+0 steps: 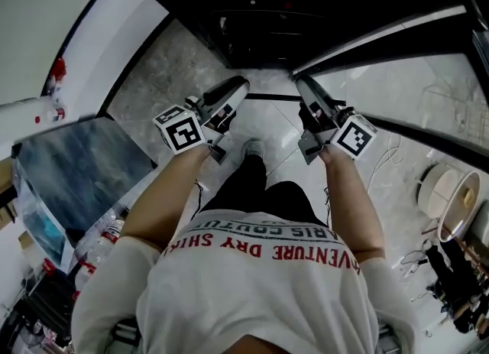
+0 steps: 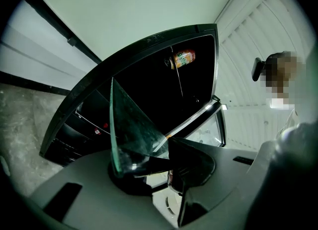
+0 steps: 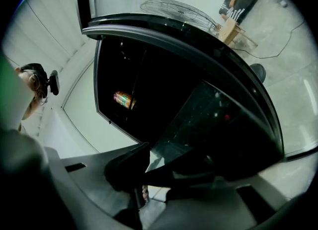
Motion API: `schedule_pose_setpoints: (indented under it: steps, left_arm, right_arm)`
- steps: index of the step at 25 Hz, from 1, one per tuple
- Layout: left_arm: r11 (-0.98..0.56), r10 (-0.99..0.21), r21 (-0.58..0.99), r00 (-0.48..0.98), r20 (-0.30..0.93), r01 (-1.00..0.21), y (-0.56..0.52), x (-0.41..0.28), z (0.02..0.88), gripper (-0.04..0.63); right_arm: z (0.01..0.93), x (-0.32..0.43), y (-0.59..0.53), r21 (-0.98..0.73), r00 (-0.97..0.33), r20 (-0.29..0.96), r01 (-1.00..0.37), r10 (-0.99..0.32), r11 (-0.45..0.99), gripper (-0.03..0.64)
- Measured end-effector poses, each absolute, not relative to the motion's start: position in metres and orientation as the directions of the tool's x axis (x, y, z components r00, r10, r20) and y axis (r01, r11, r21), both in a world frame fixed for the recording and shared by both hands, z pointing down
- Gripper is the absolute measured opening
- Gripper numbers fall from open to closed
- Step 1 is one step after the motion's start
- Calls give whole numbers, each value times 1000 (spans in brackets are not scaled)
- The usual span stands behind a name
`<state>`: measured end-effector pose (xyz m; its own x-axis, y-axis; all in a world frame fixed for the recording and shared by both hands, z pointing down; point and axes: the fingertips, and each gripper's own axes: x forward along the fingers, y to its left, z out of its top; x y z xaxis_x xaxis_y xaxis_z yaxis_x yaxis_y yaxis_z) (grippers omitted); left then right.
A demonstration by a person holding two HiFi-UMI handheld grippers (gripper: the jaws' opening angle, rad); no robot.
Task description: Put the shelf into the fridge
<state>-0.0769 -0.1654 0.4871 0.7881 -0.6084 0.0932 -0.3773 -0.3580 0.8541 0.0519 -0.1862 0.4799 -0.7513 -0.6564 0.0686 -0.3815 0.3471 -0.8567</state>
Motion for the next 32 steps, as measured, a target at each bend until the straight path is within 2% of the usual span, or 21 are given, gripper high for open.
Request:
schedule_pose_setpoints:
  steps: [25, 29, 32]
  left_arm:
    - [-366, -618, 834, 778, 114, -413, -205, -82, 517, 127]
    - [-376, -607, 817, 782, 138, -436, -209, -74, 523, 197]
    - [-365, -608, 827, 782, 135, -427, -209, -71, 525, 222]
  right_arm:
    - [517, 50, -221, -876, -720, 64, -372, -691, 306, 89]
    - [521, 53, -228, -877, -707, 68, -378, -704, 296, 86]
    - [522, 54, -228, -883, -703, 66, -372, -708, 287, 83]
